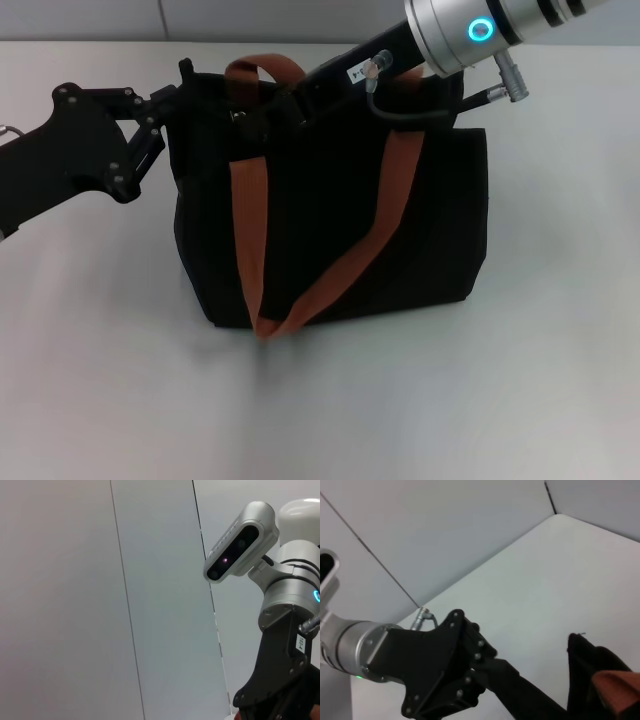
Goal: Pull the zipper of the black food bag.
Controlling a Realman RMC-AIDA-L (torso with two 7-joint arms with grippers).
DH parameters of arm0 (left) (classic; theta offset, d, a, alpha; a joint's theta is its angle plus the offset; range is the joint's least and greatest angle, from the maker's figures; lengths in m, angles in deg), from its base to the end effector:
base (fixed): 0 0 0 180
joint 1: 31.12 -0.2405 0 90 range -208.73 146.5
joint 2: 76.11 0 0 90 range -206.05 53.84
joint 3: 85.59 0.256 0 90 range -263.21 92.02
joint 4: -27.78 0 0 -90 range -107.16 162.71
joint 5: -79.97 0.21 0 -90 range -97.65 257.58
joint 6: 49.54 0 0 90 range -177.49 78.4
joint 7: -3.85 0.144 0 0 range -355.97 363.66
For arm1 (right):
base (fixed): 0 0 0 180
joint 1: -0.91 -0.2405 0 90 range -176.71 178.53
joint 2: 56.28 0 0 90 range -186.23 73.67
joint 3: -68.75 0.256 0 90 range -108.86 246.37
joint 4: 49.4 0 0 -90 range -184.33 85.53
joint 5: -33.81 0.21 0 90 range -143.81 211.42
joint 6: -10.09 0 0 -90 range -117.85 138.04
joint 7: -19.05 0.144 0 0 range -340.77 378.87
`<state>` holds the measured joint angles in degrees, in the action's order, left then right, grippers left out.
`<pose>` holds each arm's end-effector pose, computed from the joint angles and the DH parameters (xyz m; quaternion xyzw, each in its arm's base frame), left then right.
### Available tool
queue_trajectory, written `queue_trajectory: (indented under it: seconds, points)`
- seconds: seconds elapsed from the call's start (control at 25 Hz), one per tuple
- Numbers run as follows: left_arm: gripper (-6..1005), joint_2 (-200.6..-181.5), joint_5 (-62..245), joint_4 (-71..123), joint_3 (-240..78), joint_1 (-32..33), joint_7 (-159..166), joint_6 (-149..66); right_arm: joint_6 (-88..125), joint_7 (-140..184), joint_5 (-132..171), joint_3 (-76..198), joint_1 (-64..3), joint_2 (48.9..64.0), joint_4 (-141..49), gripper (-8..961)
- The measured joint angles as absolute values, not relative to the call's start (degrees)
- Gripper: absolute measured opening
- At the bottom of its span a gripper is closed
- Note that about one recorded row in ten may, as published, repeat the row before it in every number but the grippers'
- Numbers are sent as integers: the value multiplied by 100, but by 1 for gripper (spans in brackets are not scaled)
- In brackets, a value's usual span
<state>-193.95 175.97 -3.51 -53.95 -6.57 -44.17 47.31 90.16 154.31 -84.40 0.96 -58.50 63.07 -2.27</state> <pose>-0.2753 0.3092 0.0402 -0.8795 -0.0325 -0.3690 0.2989 0.0478 0.4038 -0.0466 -0.9536 0.2908 0.0775 0.0036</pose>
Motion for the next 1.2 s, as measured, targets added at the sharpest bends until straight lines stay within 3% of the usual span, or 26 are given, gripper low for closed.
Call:
queue_trajectory:
  seconds: [0.48,1.2]
  points:
    - [132,-19379,17525,-351,-5395,-670,-4422,4694,9049,15928,-8880,81,-5624,6309,384,-4]
    - [143,-19346,17461,-351,-5404,-654,-4423,4669,9396,16682,-9614,150,-4674,6301,1918,-5]
